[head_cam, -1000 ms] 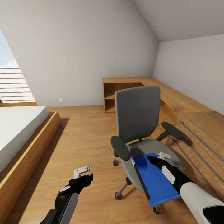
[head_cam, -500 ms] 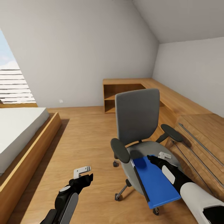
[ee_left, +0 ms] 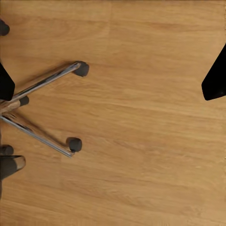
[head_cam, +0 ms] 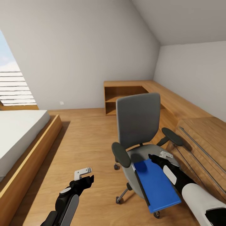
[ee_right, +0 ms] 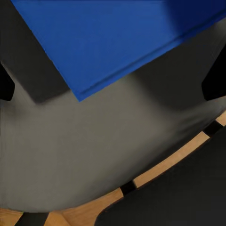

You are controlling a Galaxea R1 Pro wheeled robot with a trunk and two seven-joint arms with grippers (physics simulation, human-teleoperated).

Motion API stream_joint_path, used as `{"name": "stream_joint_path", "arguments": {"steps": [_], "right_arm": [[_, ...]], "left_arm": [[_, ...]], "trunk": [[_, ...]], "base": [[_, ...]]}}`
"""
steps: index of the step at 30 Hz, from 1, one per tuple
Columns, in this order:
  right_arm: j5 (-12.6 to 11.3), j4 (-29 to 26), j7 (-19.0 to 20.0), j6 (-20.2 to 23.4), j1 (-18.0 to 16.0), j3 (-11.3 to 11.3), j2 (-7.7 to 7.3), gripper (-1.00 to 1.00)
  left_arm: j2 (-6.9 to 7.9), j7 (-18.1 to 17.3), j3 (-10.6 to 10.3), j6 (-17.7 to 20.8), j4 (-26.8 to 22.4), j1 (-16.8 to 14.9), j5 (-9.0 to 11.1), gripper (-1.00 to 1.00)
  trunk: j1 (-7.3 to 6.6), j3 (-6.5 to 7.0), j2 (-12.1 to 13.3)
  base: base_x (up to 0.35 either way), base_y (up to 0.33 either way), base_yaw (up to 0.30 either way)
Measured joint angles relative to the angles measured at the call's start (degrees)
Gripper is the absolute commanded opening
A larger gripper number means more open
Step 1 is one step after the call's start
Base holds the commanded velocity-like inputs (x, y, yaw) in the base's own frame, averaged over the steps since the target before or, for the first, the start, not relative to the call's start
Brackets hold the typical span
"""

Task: In the bedroom, organize the workspace by keeping the computer under the desk, ensuring the monitor is on the desk, placing the keyboard on the desk next to the monitor, placing the mouse on the desk next to the keyboard, moving the folder from the swivel chair onto the desk next to the mouse, stacking the notebook on top of the folder with the pen on top of the notebook, and positioning the swivel chair next to the desk.

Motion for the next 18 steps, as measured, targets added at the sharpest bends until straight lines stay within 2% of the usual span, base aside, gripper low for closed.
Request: {"name": "stream_joint_path", "arguments": {"steps": [3,5,7,9,13,15,18], "right_arm": [[0.0,-4.4,-0.1,0.5,0.7,-0.1,-0.12,1.00],[0.0,-10.2,-0.8,1.8,3.3,-0.1,-0.27,1.00],[0.0,-13.6,-1.8,3.1,5.1,-0.2,-0.45,1.00],[0.1,-19.4,-4.4,5.8,7.5,-0.2,-0.87,1.00],[0.0,-31.1,-12.7,11.9,12.1,-0.2,-1.30,1.00],[-0.2,-36.0,-15.4,13.6,14.2,-0.2,-1.41,1.00],[-0.6,-41.9,-17.2,14.9,16.9,-0.2,-1.48,1.00]], "left_arm": [[0.00,0.0,0.0,0.0,0.0,0.0,0.0,1.00],[0.00,0.0,0.0,0.0,0.0,0.0,0.0,1.00],[0.00,0.0,0.0,0.0,0.0,0.0,0.0,1.00],[0.00,0.0,0.0,0.0,0.0,0.0,0.0,1.00],[0.00,0.0,0.0,0.0,0.0,0.0,-0.1,1.00],[0.00,0.0,0.1,0.0,0.0,0.0,-0.1,1.00],[0.00,0.0,0.1,0.0,0.0,0.0,-0.1,1.00]], "trunk": [[-0.66,0.54,1.2],[-1.10,0.90,2.0],[-1.54,1.26,2.8],[-1.98,1.62,3.6],[-2.86,2.34,5.2],[-2.86,2.34,5.2],[-2.86,2.34,5.2]], "base": [[0.000,0.000,0.000],[0.000,0.000,0.000],[0.000,0.000,0.000],[0.000,0.000,0.000],[0.000,0.000,0.000],[0.000,0.000,0.000],[0.000,0.000,0.000]]}}
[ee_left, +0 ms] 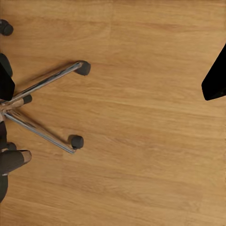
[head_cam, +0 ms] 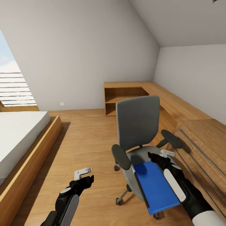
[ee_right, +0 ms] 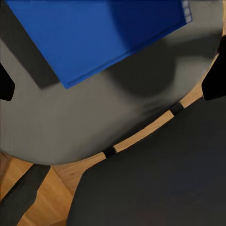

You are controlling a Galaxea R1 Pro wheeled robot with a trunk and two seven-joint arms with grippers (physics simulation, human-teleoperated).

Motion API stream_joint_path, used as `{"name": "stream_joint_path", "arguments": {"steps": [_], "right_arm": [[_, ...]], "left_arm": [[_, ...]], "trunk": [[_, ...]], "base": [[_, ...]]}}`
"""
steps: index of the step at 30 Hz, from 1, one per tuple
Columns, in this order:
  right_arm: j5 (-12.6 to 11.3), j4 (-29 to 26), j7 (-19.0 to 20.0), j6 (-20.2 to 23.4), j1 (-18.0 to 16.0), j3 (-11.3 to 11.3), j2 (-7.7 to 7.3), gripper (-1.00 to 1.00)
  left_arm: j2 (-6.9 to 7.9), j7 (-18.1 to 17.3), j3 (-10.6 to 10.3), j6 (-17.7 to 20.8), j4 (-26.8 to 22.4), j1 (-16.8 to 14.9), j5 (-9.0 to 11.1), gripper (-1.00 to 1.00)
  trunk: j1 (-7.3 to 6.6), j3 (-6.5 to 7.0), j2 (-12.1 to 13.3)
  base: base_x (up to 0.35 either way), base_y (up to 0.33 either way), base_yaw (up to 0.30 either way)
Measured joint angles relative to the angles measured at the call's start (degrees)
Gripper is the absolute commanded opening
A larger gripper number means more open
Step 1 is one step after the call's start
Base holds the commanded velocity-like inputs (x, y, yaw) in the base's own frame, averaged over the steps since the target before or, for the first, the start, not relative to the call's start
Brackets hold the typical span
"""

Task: In the bedroom, organize the workspace by keeping the computer under the desk, ensuring the monitor is on the desk, placing the keyboard on the desk next to the monitor, placing the mouse on the desk next to the keyboard, moving the folder from the swivel chair onto the desk next to the mouse, stacking the notebook on top of the folder with the pen on top of the notebook, and positioning the swivel chair next to the desk.

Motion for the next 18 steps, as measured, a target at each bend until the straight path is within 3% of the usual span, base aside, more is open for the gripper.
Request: {"name": "stream_joint_path", "arguments": {"steps": [7,13,18], "right_arm": [[-0.8,-9.2,-1.1,0.7,5.6,0.1,0.07,1.00],[-1.0,-11.0,-1.3,0.7,6.7,0.2,0.20,1.00],[-1.1,-11.4,-1.2,0.4,6.9,0.3,0.28,1.00]], "left_arm": [[0.00,0.0,0.0,0.0,0.0,0.0,0.0,1.00],[0.06,0.0,0.1,0.0,0.0,0.0,0.1,1.00],[0.08,0.0,0.1,0.0,0.0,0.0,0.1,1.00]], "trunk": [[0.00,0.00,0.0],[0.00,0.00,0.0],[0.02,-0.03,0.0]], "base": [[0.000,0.000,0.000],[-0.004,0.004,0.000],[-0.143,0.177,0.000]]}}
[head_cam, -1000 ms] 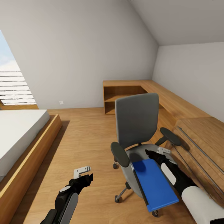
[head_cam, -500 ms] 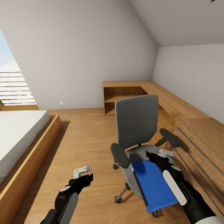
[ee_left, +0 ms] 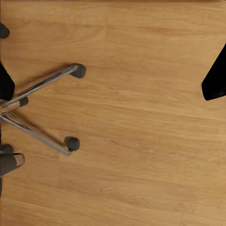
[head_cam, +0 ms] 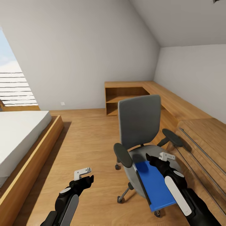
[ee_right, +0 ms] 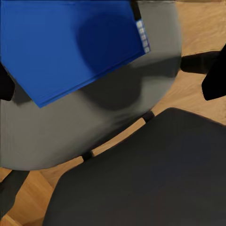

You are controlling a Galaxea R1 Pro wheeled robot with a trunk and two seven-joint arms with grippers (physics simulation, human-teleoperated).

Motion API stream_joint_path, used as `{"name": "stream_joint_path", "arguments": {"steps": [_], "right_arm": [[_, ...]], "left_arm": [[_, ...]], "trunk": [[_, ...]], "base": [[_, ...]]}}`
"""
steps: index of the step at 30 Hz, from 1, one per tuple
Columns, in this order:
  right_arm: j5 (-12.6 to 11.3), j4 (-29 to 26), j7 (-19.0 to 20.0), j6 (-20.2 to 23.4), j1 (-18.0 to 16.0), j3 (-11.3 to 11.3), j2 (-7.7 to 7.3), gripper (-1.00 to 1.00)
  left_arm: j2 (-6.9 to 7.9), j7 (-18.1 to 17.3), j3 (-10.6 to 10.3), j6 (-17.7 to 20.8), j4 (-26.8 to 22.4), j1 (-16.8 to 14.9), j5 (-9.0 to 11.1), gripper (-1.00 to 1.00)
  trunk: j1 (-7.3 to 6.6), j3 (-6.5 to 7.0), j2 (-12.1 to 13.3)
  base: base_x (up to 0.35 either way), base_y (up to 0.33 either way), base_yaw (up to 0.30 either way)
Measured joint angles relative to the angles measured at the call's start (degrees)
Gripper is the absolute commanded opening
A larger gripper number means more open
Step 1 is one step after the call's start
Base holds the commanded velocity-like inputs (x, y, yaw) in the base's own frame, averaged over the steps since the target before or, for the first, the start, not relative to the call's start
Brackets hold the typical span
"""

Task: In the bedroom, organize the workspace by keeping the computer under the desk, ensuring the monitor is on the desk, placing the keyboard on the desk next to the monitor, placing the mouse on the desk next to the keyboard, moving the folder from the swivel chair onto the desk next to the mouse, stacking the notebook on top of the folder with the pen on top of the notebook, and positioning the swivel chair next to the desk.

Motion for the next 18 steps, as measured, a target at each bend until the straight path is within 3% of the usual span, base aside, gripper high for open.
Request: {"name": "stream_joint_path", "arguments": {"steps": [4,18], "right_arm": [[0.1,-0.2,0.0,-0.2,0.1,-0.1,0.01,1.00],[0.0,0.7,0.0,-0.6,0.1,-0.9,-0.01,1.00]], "left_arm": [[0.00,0.0,0.0,0.1,0.0,0.0,0.1,1.00],[0.00,0.0,0.0,0.1,0.0,0.0,0.0,1.00]], "trunk": [[0.00,-0.02,0.0],[0.00,0.17,0.0]], "base": [[-0.198,0.259,0.000],[-0.207,0.271,-0.250]]}}
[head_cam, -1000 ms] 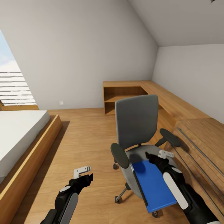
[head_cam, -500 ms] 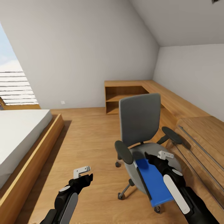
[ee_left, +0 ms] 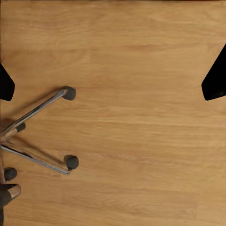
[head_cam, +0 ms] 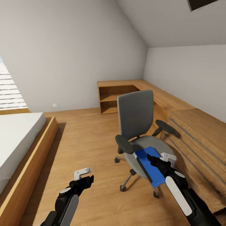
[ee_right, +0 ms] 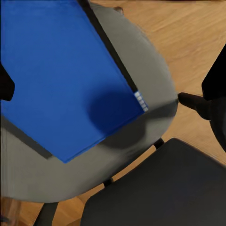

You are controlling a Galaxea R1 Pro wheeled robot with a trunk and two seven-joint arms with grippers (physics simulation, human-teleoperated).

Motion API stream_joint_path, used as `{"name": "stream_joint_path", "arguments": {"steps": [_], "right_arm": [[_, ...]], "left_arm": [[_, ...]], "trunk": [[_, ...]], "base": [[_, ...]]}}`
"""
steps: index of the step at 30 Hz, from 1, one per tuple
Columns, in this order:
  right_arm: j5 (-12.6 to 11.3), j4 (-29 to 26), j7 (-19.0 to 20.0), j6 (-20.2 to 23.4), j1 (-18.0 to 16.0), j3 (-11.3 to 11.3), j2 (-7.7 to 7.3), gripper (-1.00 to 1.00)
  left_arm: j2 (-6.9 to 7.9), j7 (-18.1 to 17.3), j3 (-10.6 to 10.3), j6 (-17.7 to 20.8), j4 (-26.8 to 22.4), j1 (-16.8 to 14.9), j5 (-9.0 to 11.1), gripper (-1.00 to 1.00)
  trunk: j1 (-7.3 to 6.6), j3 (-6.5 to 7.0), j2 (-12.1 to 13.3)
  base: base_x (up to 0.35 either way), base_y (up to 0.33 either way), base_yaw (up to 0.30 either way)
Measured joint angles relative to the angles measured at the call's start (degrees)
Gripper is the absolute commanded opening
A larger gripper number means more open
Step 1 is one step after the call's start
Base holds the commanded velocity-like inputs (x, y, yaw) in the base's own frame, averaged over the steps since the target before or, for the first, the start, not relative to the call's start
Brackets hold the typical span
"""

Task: In the bedroom, organize the workspace by keeping the computer under the desk, ensuring the monitor is on the desk, placing the keyboard on the desk next to the monitor, placing the mouse on the desk next to the keyboard, moving the folder from the swivel chair onto the desk next to the mouse, stacking the notebook on top of the folder with the pen on top of the notebook, and positioning the swivel chair next to the desk.

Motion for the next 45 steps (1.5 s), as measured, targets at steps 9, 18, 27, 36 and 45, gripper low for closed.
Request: {"name": "stream_joint_path", "arguments": {"steps": [9,18,27,36,45], "right_arm": [[-0.1,0.2,0.0,0.0,0.0,-0.4,0.02,1.00],[-4.5,2.2,0.2,0.0,0.0,-3.1,-0.11,1.00],[-16.2,9.8,9.5,0.4,0.0,-9.1,-0.44,1.00],[-21.4,16.5,20.8,0.6,0.0,-12.1,-1.34,1.00],[-23.2,18.5,24.2,0.7,0.0,-12.3,-1.76,1.00]], "left_arm": [[0.01,0.0,0.0,0.2,0.0,0.0,0.0,1.00],[-0.16,0.2,-0.2,0.1,-2.5,0.0,0.1,1.00],[-0.17,0.3,-0.2,0.1,-2.5,0.0,0.1,1.00],[-0.16,0.3,-0.2,0.1,-2.5,0.0,0.0,1.00],[-0.16,0.3,-0.2,0.1,-2.6,0.0,0.0,1.00]], "trunk": [[-0.02,0.01,0.0],[0.41,-0.11,-0.8],[2.39,-1.39,-4.4],[4.37,-2.74,-8.0],[6.34,-4.33,-11.6]], "base": [[-0.093,0.140,-0.030],[-0.001,0.001,-0.186],[0.000,0.000,-0.267],[0.000,0.000,-0.223],[0.000,0.000,-0.019]]}}
